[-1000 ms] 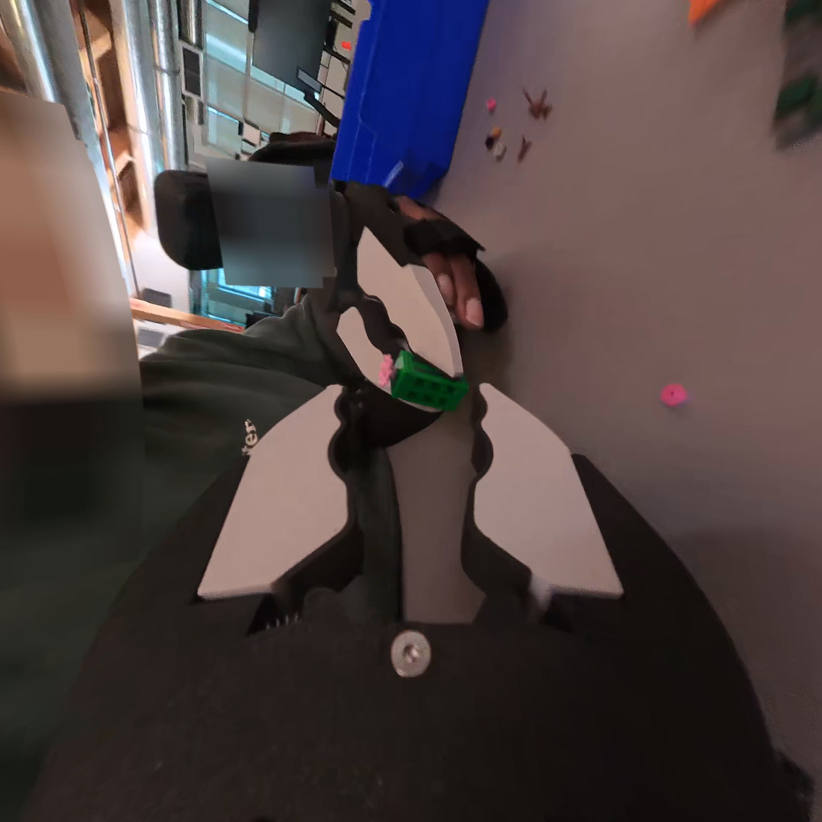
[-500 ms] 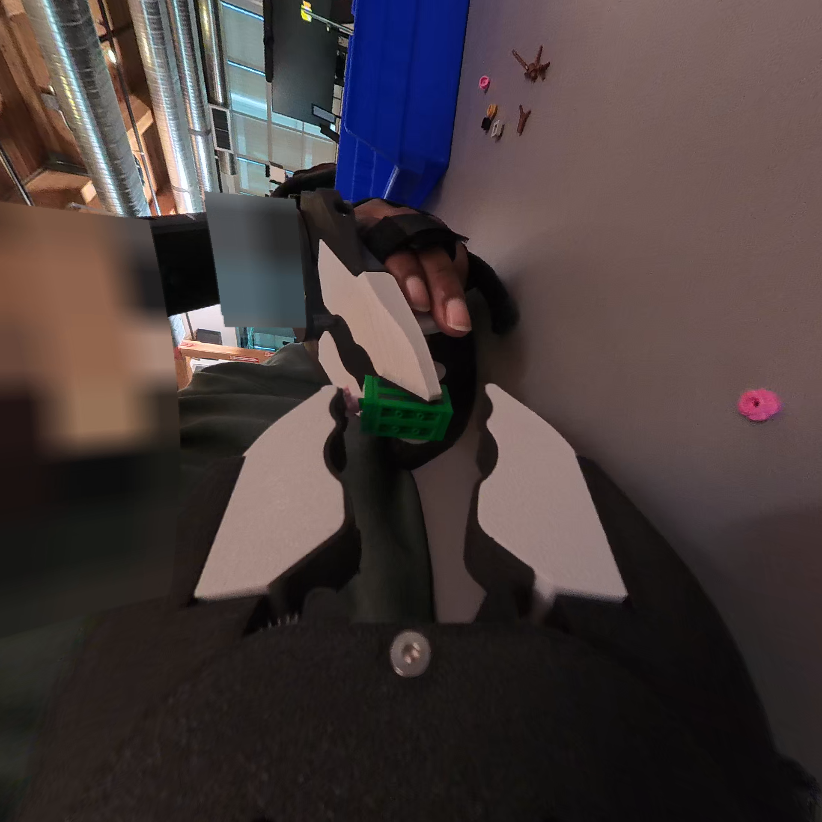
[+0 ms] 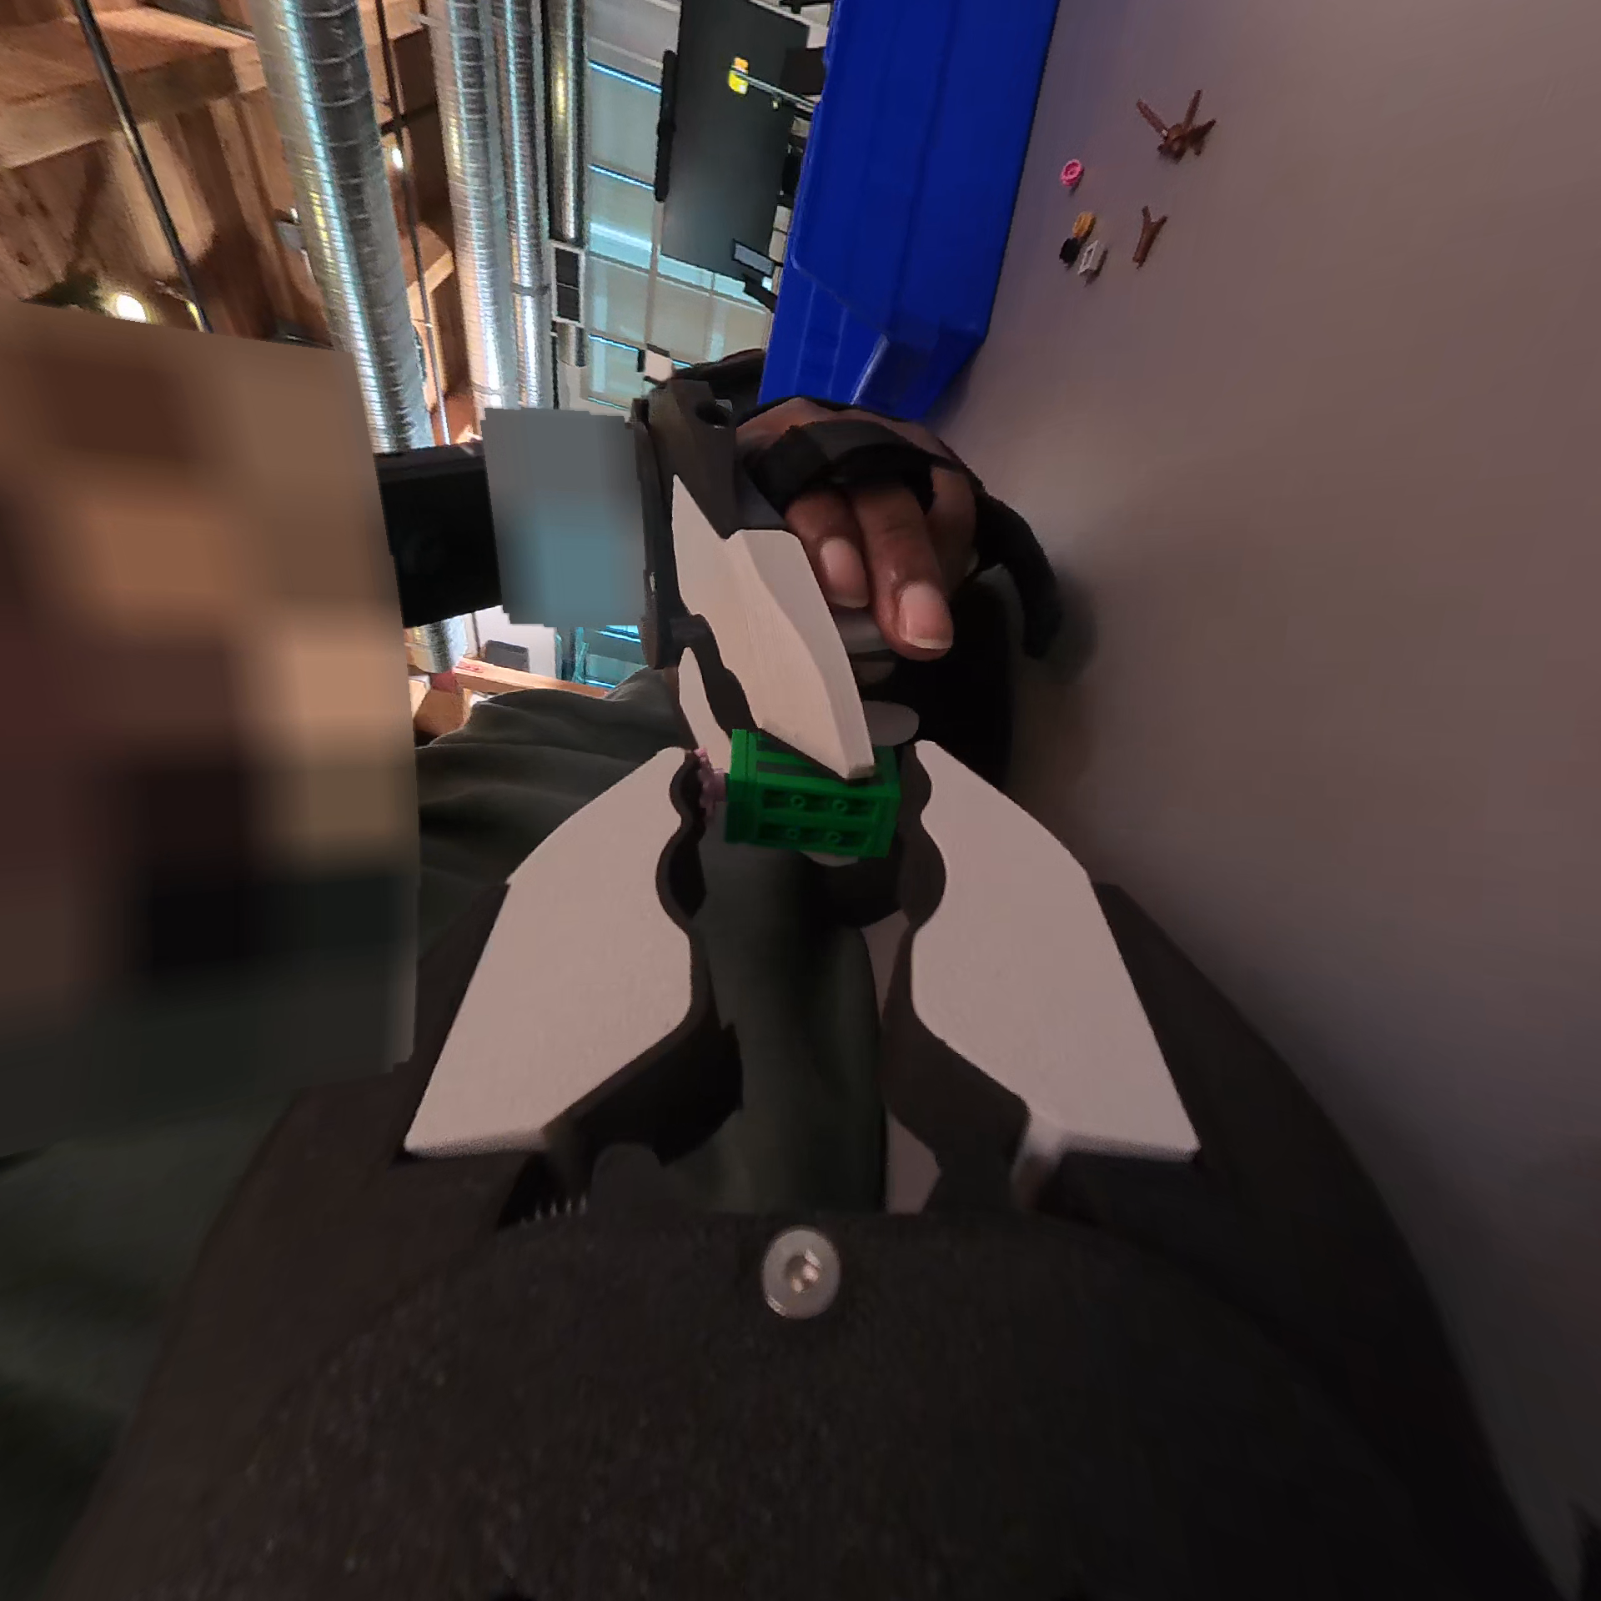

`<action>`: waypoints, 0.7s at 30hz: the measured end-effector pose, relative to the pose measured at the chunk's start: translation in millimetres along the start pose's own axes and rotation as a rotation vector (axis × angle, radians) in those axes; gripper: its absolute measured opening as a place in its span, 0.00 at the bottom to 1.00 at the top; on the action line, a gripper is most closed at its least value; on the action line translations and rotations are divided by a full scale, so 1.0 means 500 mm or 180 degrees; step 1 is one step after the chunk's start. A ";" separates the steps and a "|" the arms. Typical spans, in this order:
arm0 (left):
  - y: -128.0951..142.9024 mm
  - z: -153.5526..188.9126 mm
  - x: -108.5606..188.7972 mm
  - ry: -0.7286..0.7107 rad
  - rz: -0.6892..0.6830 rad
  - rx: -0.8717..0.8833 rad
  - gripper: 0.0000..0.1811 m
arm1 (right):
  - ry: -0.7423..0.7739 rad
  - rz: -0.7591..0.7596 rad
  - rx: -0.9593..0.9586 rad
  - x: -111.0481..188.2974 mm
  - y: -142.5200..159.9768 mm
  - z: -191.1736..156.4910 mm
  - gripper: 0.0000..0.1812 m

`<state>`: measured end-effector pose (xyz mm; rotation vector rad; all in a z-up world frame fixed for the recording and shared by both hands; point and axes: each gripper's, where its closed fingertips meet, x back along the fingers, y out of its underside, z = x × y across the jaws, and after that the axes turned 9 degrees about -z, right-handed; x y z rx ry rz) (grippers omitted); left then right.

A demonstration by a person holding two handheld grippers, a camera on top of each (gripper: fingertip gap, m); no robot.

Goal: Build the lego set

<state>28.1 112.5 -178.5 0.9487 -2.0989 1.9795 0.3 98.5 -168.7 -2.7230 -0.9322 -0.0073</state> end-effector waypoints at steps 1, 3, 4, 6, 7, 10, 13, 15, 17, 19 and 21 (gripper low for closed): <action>-0.001 0.002 0.000 0.0001 0.0000 -0.0031 0.09 | -0.0022 -0.0004 0.0005 -0.001 0.002 -0.001 0.24; -0.001 0.006 0.000 -0.0003 -0.0012 -0.0099 0.09 | -0.0046 0.0009 0.0011 -0.001 0.006 -0.001 0.24; -0.001 0.006 0.000 -0.0005 -0.0014 -0.0116 0.09 | -0.0065 0.0021 0.0012 -0.001 0.007 -0.002 0.24; -0.003 0.008 0.001 0.0003 -0.0003 -0.0130 0.09 | -0.0099 0.0042 0.0027 -0.002 0.007 -0.005 0.24; -0.004 0.008 0.002 -0.0004 -0.0002 -0.0154 0.09 | -0.0106 0.0054 0.0048 -0.003 0.007 -0.006 0.24; -0.006 0.010 0.004 -0.0015 0.0004 -0.0188 0.09 | -0.0121 0.0097 0.0090 -0.004 0.008 -0.008 0.24; -0.004 0.012 0.002 -0.0023 -0.0030 -0.0212 0.09 | -0.0097 0.0143 0.0119 -0.004 0.012 -0.006 0.24; -0.007 0.016 0.002 0.0002 -0.0007 -0.0224 0.09 | -0.0124 0.0168 0.0153 -0.003 0.014 -0.010 0.24; -0.012 0.016 0.003 -0.0031 0.0011 -0.0263 0.09 | -0.0127 0.0189 0.0361 -0.001 0.015 -0.020 0.24; -0.023 0.017 0.008 -0.0149 0.0037 -0.0405 0.09 | -0.0095 0.0171 0.0564 -0.001 0.016 -0.029 0.24; -0.033 0.020 0.013 -0.0203 0.0111 -0.0488 0.09 | -0.0072 0.0141 0.0704 -0.001 0.017 -0.039 0.24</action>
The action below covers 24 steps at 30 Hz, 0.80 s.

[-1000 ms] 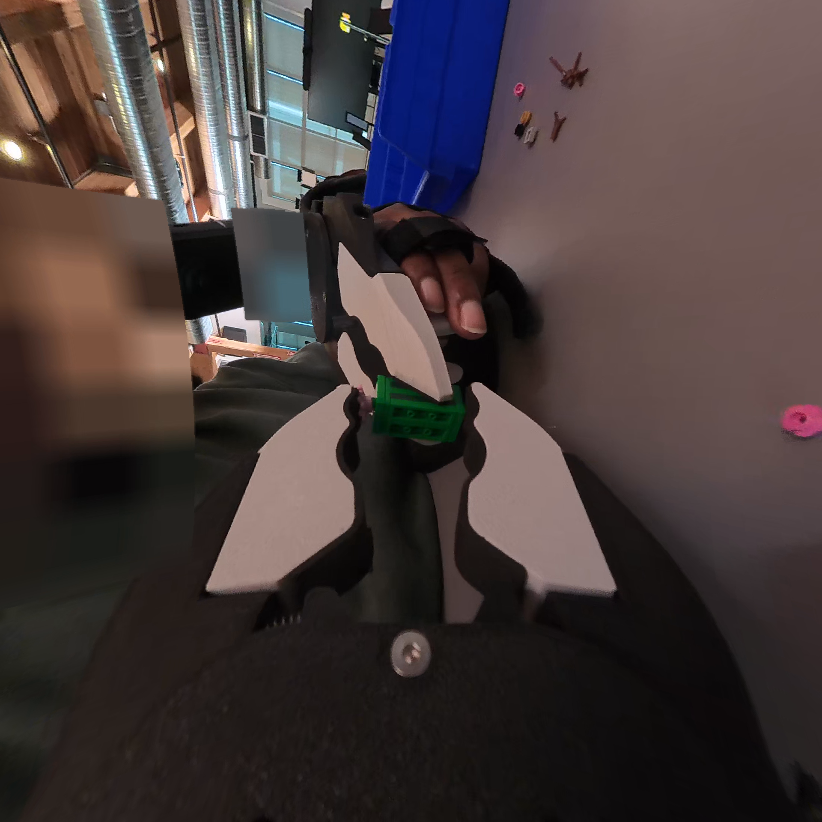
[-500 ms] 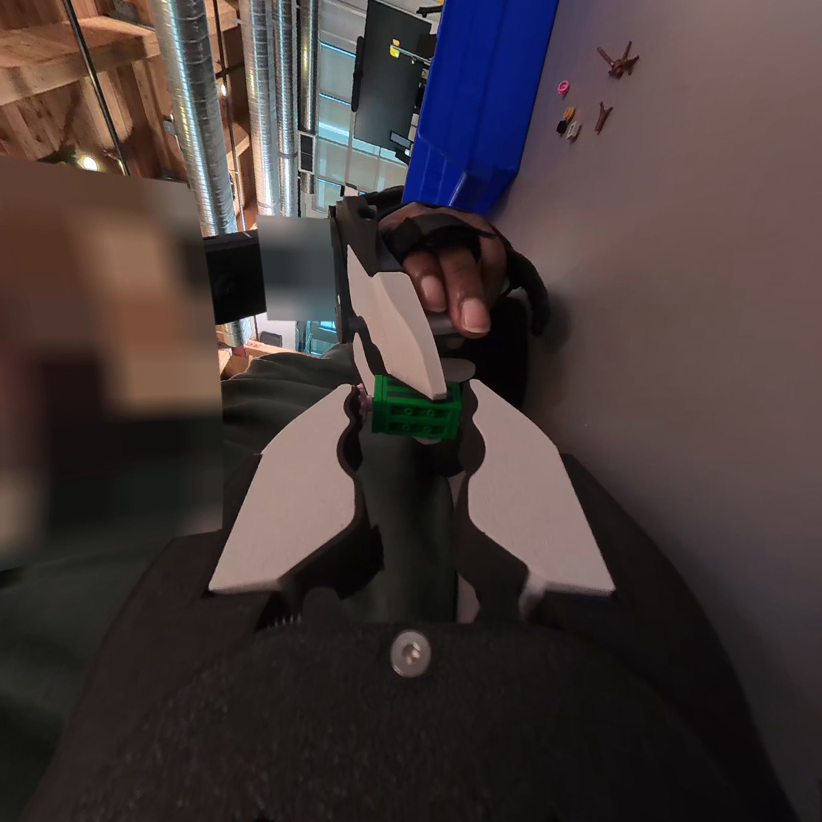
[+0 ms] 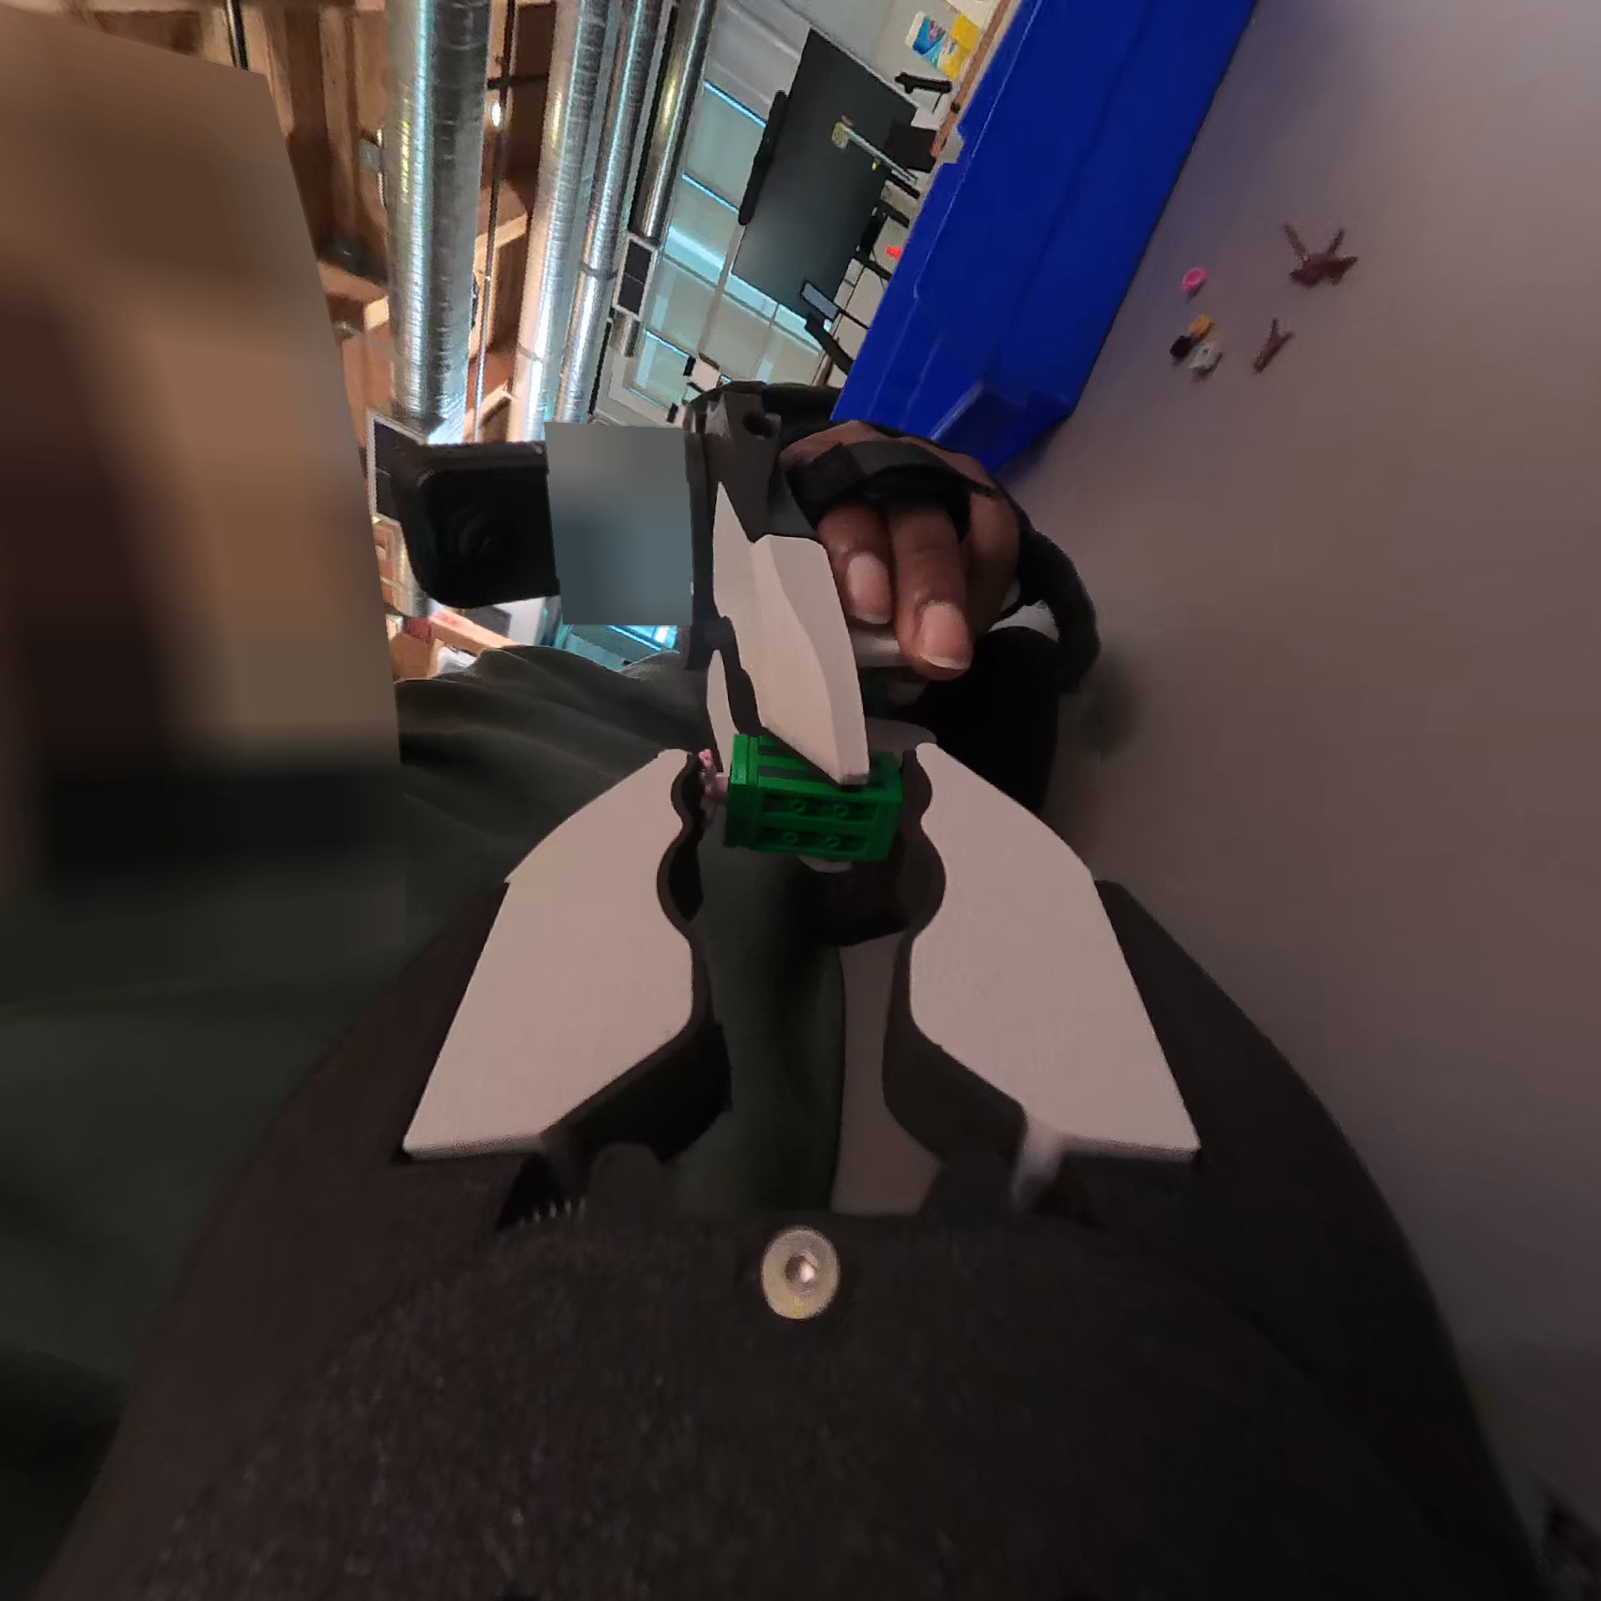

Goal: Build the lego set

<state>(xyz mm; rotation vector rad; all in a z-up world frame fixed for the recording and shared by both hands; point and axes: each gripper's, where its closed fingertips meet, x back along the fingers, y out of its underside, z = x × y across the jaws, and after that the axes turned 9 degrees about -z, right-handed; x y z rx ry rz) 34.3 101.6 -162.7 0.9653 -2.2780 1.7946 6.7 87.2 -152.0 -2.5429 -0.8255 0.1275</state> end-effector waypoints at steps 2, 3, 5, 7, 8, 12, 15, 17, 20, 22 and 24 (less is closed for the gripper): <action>-0.004 -0.002 0.001 -0.0055 0.0016 -0.0044 0.09 | 0.0040 -0.0008 0.0071 0.001 -0.001 -0.004 0.24; -0.006 -0.002 0.002 -0.0072 0.0035 -0.0062 0.09 | 0.0038 -0.0013 0.0081 0.001 -0.001 -0.006 0.24; -0.008 -0.001 0.001 -0.0092 0.0044 -0.0100 0.09 | 0.0000 0.0002 0.0061 0.003 -0.001 -0.008 0.25; -0.007 -0.001 0.000 -0.0123 0.0037 -0.0139 0.09 | -0.0024 0.0029 0.0035 0.005 -0.001 -0.008 0.25; -0.006 0.001 -0.001 -0.0122 0.0033 -0.0149 0.09 | -0.0029 0.0032 0.0028 0.005 0.000 -0.008 0.25; -0.003 -0.002 -0.003 -0.0160 0.0012 -0.0165 0.09 | -0.0029 -0.0015 0.0028 0.003 0.008 -0.007 0.26; -0.004 -0.002 -0.003 -0.0210 0.0013 -0.0224 0.09 | -0.0004 -0.0004 0.0104 -0.001 0.010 -0.006 0.24; -0.004 -0.004 -0.002 -0.0285 -0.0003 -0.0302 0.09 | 0.0057 0.0002 0.0240 -0.001 0.009 -0.006 0.24; -0.012 -0.001 0.000 -0.0292 0.0104 -0.0288 0.10 | 0.0281 -0.0074 0.0662 0.001 0.013 -0.007 0.23; -0.014 -0.002 0.002 -0.0132 0.0167 -0.0050 0.19 | 0.0571 -0.0205 0.1078 0.011 0.019 0.000 0.23; -0.009 -0.006 0.007 0.0065 0.0225 0.0191 0.21 | 0.0911 -0.0302 0.1570 0.026 0.022 0.005 0.23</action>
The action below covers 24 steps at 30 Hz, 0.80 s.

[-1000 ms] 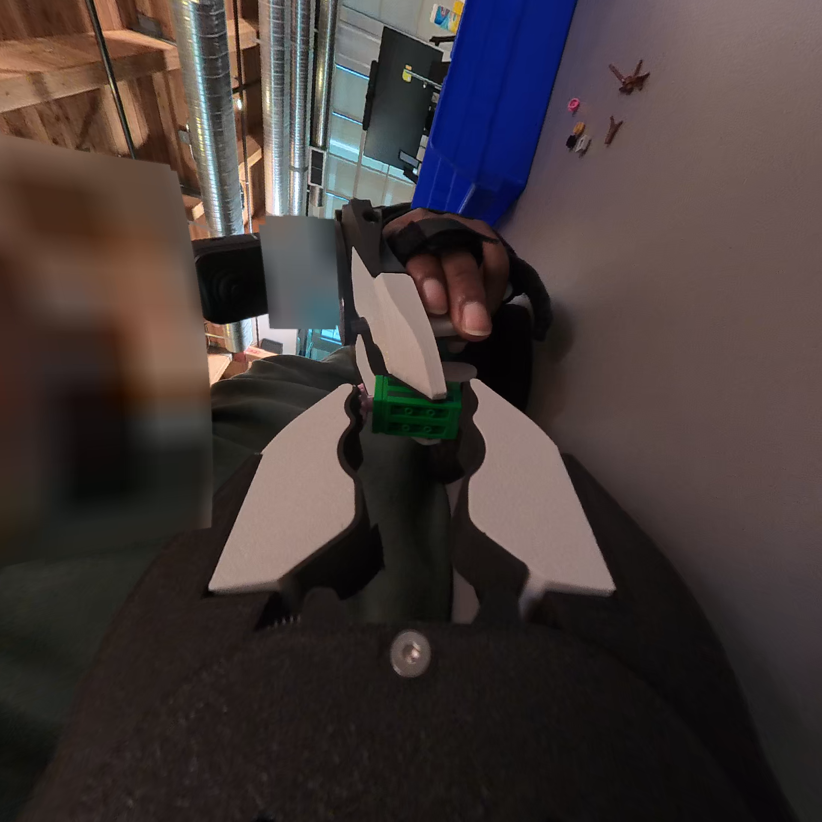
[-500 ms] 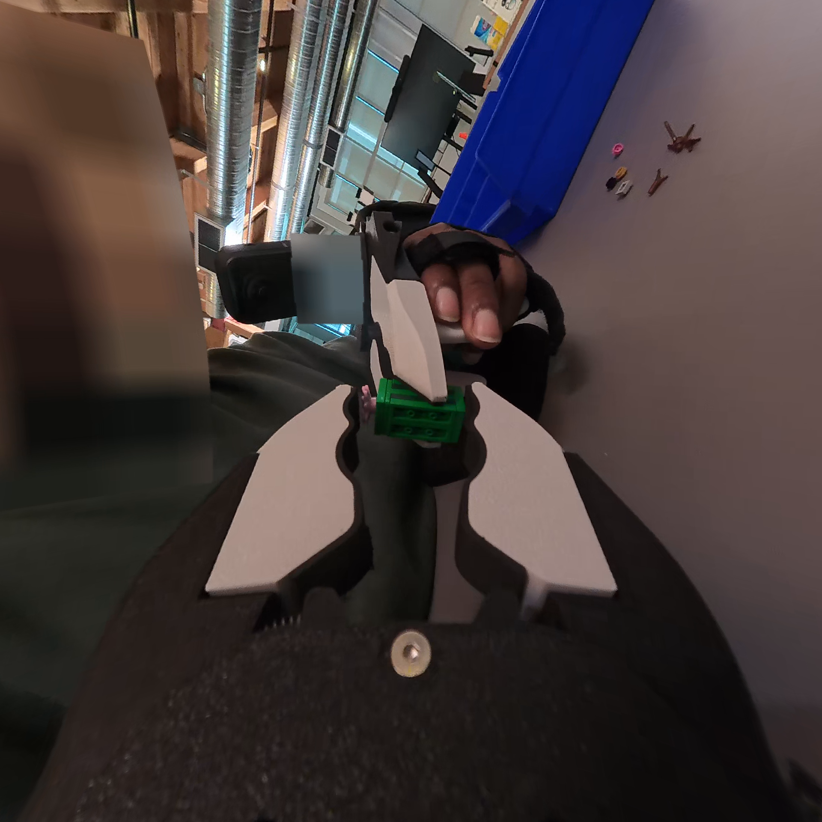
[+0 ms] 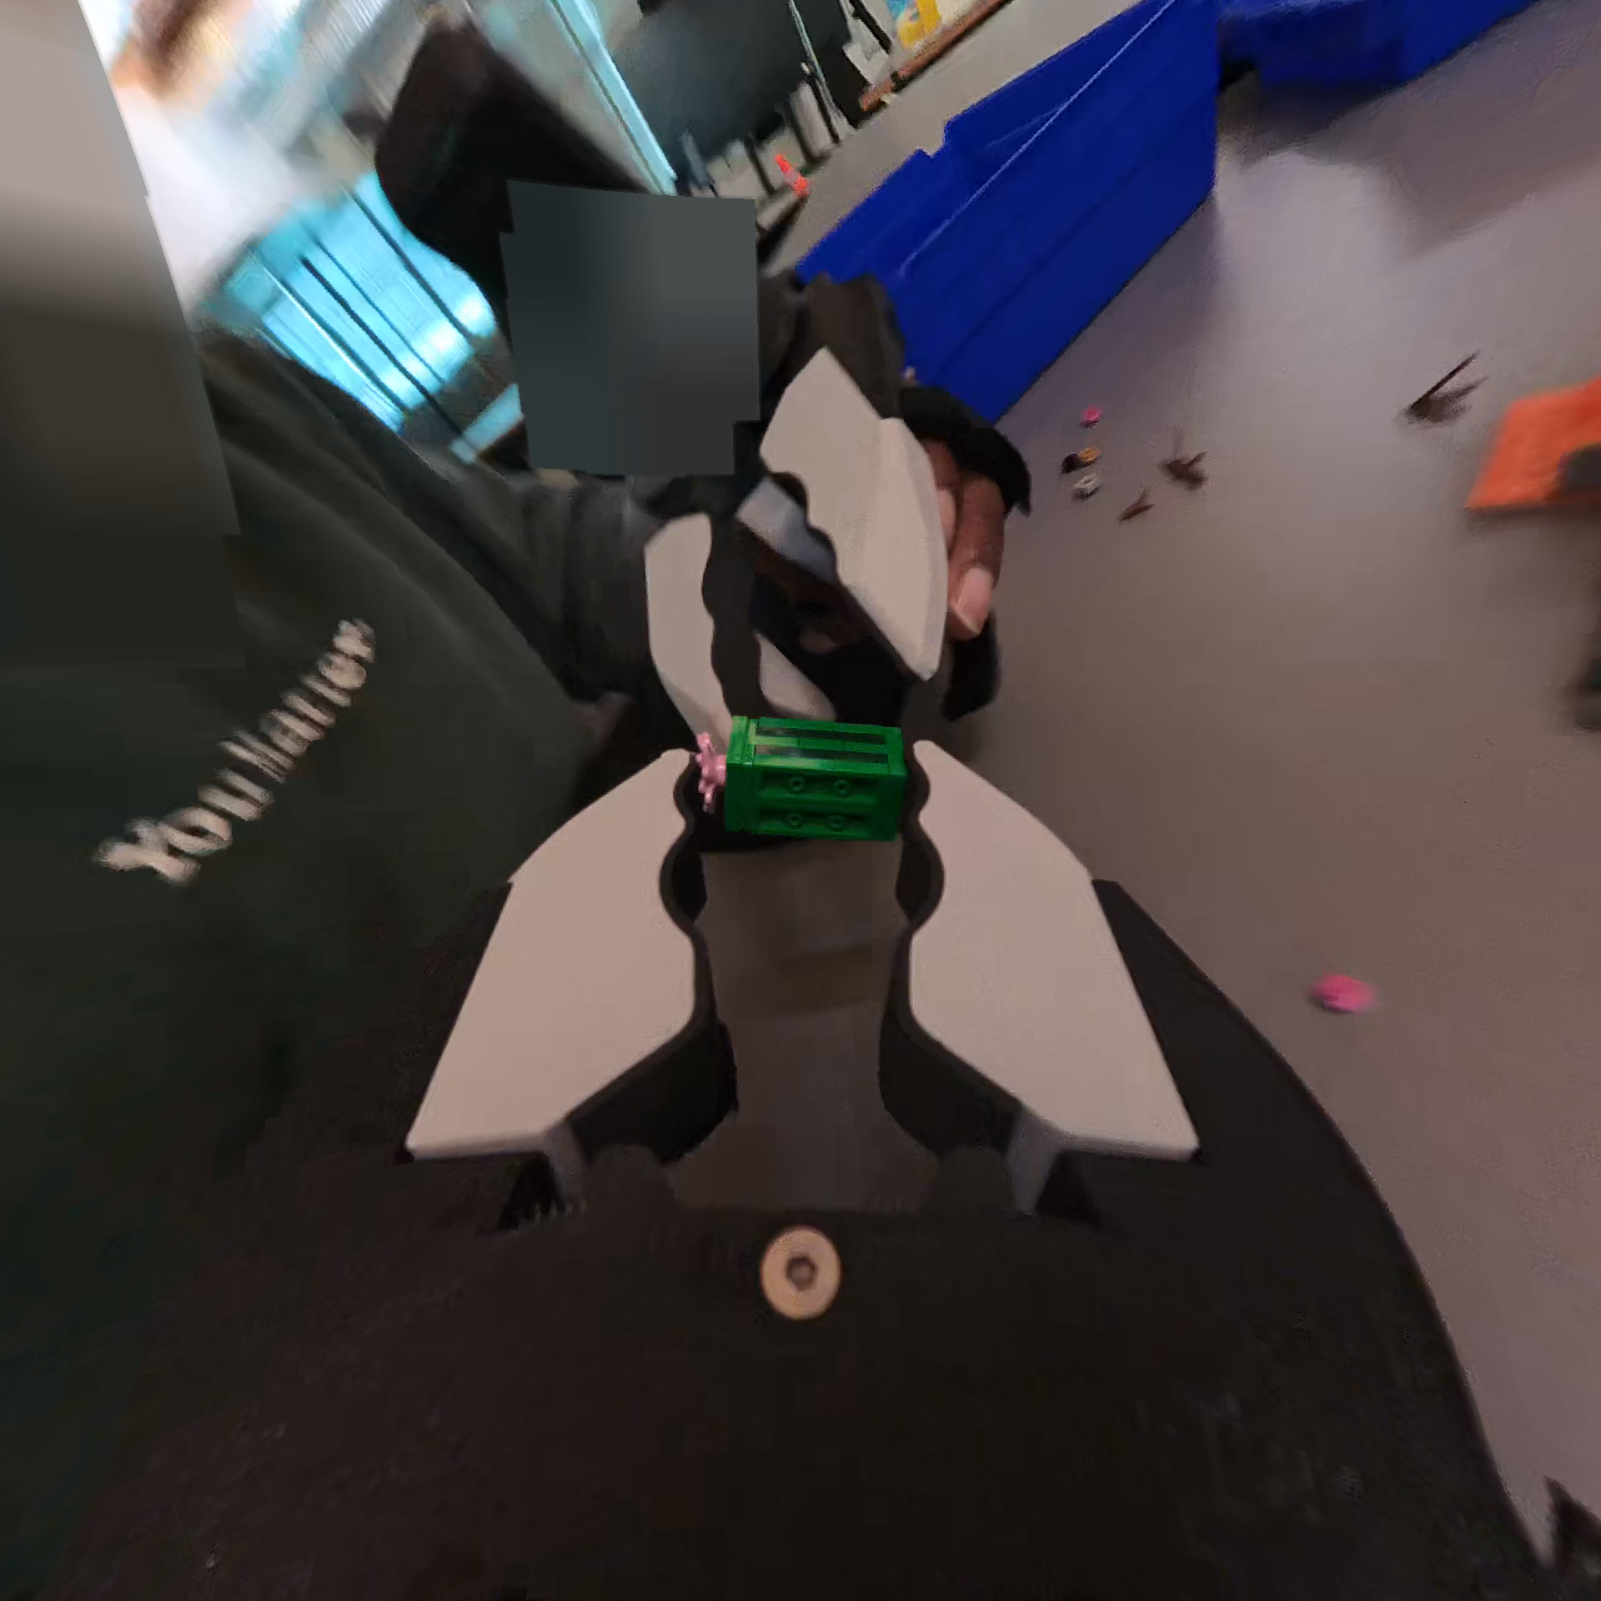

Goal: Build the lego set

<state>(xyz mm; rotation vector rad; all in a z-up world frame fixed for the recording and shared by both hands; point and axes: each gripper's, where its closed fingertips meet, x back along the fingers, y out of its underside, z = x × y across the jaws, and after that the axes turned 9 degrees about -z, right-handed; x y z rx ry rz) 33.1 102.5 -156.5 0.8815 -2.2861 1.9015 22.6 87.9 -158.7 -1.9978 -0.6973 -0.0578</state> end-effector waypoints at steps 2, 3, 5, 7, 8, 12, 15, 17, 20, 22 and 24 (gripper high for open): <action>0.003 0.001 0.002 0.0349 0.0079 0.0470 0.19 | 0.0376 -0.0109 0.0580 0.014 0.003 0.005 0.23; 0.001 0.001 0.003 0.0527 0.0156 0.0748 0.19 | 0.0527 -0.0135 0.0843 0.020 0.002 0.004 0.23; -0.003 0.001 0.006 0.0838 0.0285 0.1209 0.16 | 0.0771 -0.0177 0.1252 0.027 -0.002 0.001 0.23; -0.003 0.002 0.004 0.1012 0.0310 0.1463 0.15 | 0.0949 -0.0184 0.1573 0.031 -0.010 -0.006 0.23; -0.005 0.006 0.005 0.1089 0.0329 0.1516 0.14 | 0.1049 -0.0205 0.1737 0.031 -0.013 -0.008 0.23; -0.033 0.025 0.012 0.1450 0.0524 0.1790 0.15 | 0.1331 -0.0358 0.2245 0.021 -0.023 -0.021 0.23; -0.045 0.035 0.017 0.1702 0.0621 0.1983 0.14 | 0.1367 -0.0401 0.2378 0.013 -0.026 -0.028 0.23; -0.051 0.034 0.022 0.1837 0.0698 0.2151 0.15 | 0.1389 -0.0457 0.2422 0.012 -0.024 -0.025 0.23; -0.054 0.036 0.023 0.2074 0.0753 0.2453 0.14 | 0.1417 -0.0532 0.2523 0.008 -0.021 -0.026 0.23; -0.057 0.034 0.022 0.2207 0.0806 0.2670 0.14 | 0.1450 -0.0575 0.2607 0.005 -0.022 -0.026 0.23; -0.057 0.034 0.016 0.2288 0.0814 0.2874 0.13 | 0.1512 -0.0660 0.2713 0.000 -0.022 -0.024 0.23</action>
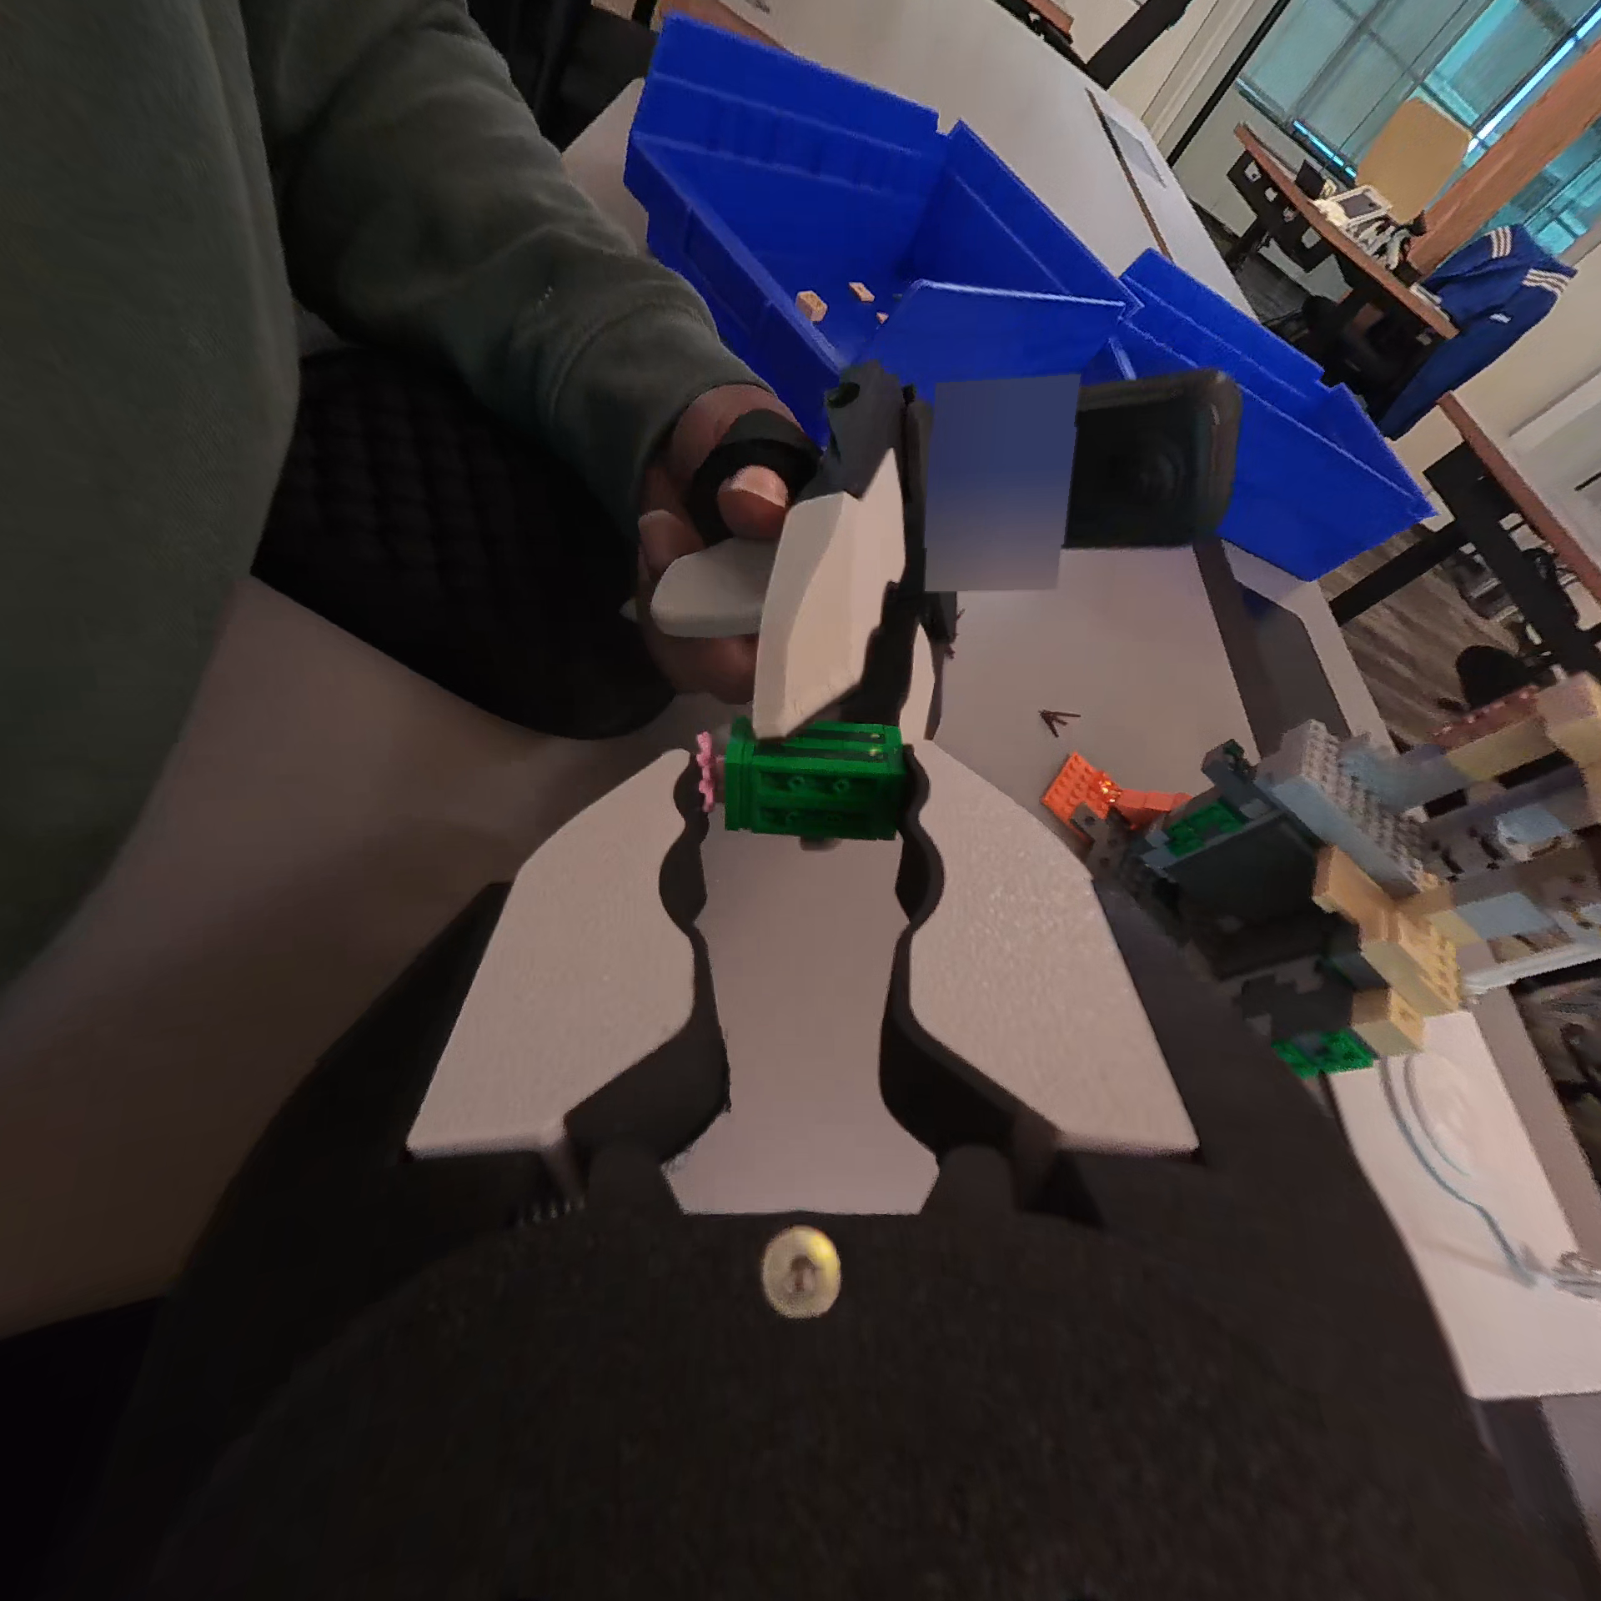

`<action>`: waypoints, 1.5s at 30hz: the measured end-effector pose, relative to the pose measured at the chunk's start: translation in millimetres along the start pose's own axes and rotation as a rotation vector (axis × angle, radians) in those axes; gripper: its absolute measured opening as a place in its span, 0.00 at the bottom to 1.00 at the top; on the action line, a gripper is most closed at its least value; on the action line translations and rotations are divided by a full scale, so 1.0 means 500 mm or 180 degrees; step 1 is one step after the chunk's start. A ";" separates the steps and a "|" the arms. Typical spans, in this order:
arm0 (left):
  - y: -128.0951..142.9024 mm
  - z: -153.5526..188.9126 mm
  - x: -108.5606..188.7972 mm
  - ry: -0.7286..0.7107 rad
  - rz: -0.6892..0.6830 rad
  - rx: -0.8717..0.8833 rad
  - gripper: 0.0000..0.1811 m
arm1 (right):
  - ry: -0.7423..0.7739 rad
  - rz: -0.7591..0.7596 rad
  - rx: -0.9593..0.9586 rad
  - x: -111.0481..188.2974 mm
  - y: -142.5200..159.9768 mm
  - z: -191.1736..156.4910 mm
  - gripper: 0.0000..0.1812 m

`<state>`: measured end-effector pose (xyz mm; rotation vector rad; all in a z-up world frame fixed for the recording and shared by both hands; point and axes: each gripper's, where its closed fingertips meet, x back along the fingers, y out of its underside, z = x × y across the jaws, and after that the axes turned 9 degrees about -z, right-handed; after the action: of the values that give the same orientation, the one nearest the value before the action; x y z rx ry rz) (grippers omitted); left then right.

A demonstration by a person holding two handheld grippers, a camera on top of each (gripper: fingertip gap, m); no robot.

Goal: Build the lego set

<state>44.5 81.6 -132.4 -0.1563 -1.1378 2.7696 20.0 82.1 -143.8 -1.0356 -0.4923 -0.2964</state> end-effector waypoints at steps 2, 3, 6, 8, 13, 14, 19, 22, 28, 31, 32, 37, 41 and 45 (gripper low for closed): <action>0.001 -0.001 -0.002 0.0067 0.0020 0.0100 0.12 | 0.0058 -0.0058 0.0100 -0.005 -0.001 0.002 0.23; -0.002 -0.001 0.000 0.0068 0.0060 0.0106 0.11 | 0.0080 -0.0076 0.0086 -0.006 -0.001 0.006 0.23; -0.014 -0.004 0.007 0.0102 0.0214 0.0209 0.11 | 0.0182 -0.0090 0.0057 -0.008 -0.002 0.020 0.24; -0.021 -0.007 0.012 0.0093 0.0319 0.0248 0.10 | 0.0258 -0.0118 0.0029 -0.011 0.000 0.029 0.24; -0.034 -0.007 0.016 0.0036 0.0487 0.0245 0.10 | 0.0333 -0.0015 -0.0096 -0.011 -0.007 0.040 0.24; -0.034 -0.007 0.016 0.0026 0.0487 0.0234 0.10 | 0.0337 -0.0005 -0.0094 -0.010 -0.007 0.041 0.24; -0.049 -0.006 0.019 0.0059 0.0700 0.0376 0.10 | 0.0471 0.0088 -0.0237 -0.007 -0.011 0.057 0.24; -0.060 -0.004 0.023 0.0091 0.0857 0.0487 0.10 | 0.0537 0.0144 -0.0333 -0.005 -0.015 0.066 0.23; -0.064 -0.008 0.028 0.0104 0.0997 0.0643 0.10 | 0.0513 0.0225 -0.0444 -0.010 -0.014 0.072 0.23; -0.067 -0.010 0.032 0.0089 0.1039 0.0641 0.10 | 0.0580 0.0263 -0.0419 -0.013 -0.014 0.077 0.24; -0.068 -0.009 0.033 0.0085 0.1045 0.0630 0.10 | 0.0593 0.0268 -0.0407 -0.013 -0.015 0.078 0.24; -0.069 -0.008 0.034 0.0092 0.1075 0.0611 0.09 | 0.0646 0.0223 -0.0319 -0.015 -0.017 0.080 0.25; -0.069 -0.006 0.033 0.0141 0.1102 0.0644 0.10 | 0.0722 0.0160 -0.0204 -0.016 -0.016 0.082 0.25; -0.067 -0.002 0.028 0.0186 0.1095 0.0668 0.09 | 0.0755 0.0122 -0.0084 -0.017 -0.016 0.078 0.24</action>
<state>33.7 108.4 -110.1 -0.4439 -0.8680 3.1353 -0.4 112.6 -125.9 -1.0192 -0.2551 -0.3872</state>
